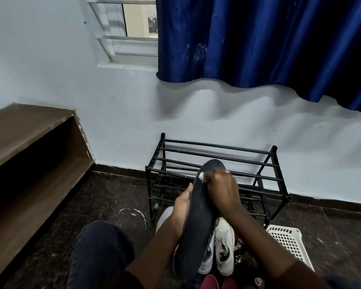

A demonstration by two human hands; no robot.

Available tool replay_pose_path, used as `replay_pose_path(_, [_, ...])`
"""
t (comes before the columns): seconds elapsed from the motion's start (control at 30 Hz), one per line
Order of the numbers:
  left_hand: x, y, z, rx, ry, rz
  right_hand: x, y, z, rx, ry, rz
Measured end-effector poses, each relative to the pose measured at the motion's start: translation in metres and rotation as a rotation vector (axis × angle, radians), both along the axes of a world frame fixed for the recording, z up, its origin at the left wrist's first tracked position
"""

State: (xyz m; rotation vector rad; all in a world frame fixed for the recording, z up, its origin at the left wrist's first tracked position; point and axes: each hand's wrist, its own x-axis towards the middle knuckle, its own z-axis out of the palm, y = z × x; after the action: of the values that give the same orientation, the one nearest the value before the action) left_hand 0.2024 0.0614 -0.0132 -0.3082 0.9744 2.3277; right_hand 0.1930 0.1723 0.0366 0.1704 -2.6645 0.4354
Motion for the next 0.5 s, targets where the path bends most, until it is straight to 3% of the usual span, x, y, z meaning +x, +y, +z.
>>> replay_pose_path(0.13, [-0.002, -0.002, 0.005, 0.010, 0.005, 0.020, -0.027, 0.007, 0.013, -0.124, -0.032, -0.100])
replay_pose_path(0.27, [-0.007, -0.003, 0.014, 0.037, 0.057, -0.001, 0.019, -0.008, -0.013, -0.107, 0.050, 0.107])
replay_pose_path(0.4, [-0.007, -0.008, 0.012, 0.091, -0.060, -0.008, 0.086, -0.019, -0.048, -0.180, -0.018, 0.303])
replay_pose_path(0.5, [-0.008, -0.007, 0.011, 0.039, -0.114, -0.004, 0.089, -0.015, -0.051, -0.139, -0.075, 0.319])
